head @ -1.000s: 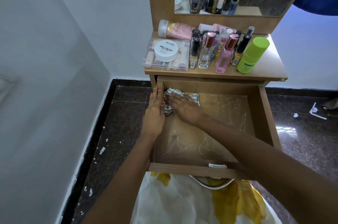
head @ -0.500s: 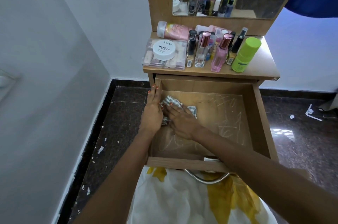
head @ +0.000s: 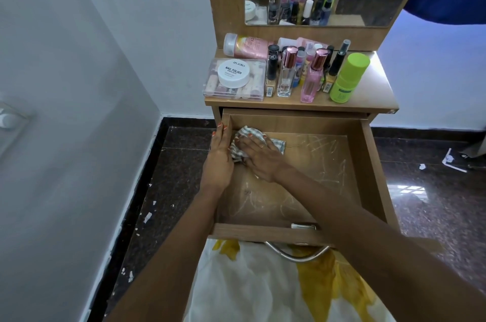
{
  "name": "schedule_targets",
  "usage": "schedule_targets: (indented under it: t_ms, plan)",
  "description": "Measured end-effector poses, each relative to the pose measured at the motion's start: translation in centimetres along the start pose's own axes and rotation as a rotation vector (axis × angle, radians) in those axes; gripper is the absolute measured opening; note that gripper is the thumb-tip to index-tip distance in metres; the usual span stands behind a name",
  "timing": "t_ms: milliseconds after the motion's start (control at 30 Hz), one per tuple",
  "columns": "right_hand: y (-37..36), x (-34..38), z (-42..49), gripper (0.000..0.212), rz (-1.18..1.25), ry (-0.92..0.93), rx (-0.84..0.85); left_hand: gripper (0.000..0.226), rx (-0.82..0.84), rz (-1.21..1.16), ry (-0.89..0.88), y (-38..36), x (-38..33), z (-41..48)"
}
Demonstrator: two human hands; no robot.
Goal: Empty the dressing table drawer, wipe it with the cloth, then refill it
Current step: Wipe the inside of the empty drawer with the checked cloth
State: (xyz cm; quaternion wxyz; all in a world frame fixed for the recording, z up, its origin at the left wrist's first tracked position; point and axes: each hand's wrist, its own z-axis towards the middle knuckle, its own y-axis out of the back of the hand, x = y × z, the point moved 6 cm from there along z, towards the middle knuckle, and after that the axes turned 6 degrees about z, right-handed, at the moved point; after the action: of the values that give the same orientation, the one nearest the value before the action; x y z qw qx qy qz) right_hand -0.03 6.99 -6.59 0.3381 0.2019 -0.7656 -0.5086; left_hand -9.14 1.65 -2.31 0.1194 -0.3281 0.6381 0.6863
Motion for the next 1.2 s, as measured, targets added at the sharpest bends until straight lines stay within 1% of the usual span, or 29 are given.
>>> schedule_targets:
  t_ms: [100, 267, 400, 467, 567, 633, 800, 900, 1067, 1200]
  plan:
    - [0.2, -1.8, -1.0, 0.052, 0.010, -0.043, 0.017, 0.062, -0.013, 0.004, 0.000, 0.0, 0.2, 0.0]
    - [0.6, -6.9, -4.2, 0.053, 0.019, -0.130, 0.044, 0.061, -0.018, 0.046, 0.020, -0.1, 0.4, 0.0]
    - [0.9, -10.9, -7.1, 0.055, 0.039, -0.237, 0.055, 0.061, -0.017, 0.051, 0.017, -0.2, 0.3, 0.1]
    - [0.8, -11.5, -7.8, 0.056, 0.080, -0.295, 0.065, 0.062, -0.019, 0.042, 0.016, -0.2, 0.3, 0.1]
    - [0.4, -10.9, -7.6, 0.056, 0.101, -0.335, 0.059, 0.061, -0.020, 0.035, 0.013, -0.2, 0.2, 0.1]
    - [0.1, -10.1, -7.0, 0.057, 0.103, -0.324, 0.055, 0.061, -0.018, 0.033, 0.017, -0.2, 0.3, 0.2]
    - [-0.6, -5.9, -3.2, 0.057, 0.068, -0.203, 0.089, 0.062, -0.018, 0.033, 0.020, -0.2, 0.3, 0.2]
    - [-0.8, -3.6, -1.6, 0.056, 0.065, -0.162, 0.076, 0.061, -0.019, 0.039, 0.019, -0.2, 0.2, 0.2]
    - [-0.7, -3.8, -1.9, 0.055, 0.073, -0.144, 0.045, 0.062, -0.023, 0.048, 0.032, -0.2, 0.4, 0.2]
    - [0.0, -6.0, -4.0, 0.055, 0.048, -0.182, 0.007, 0.060, -0.022, 0.067, 0.032, -0.2, 0.3, 0.1]
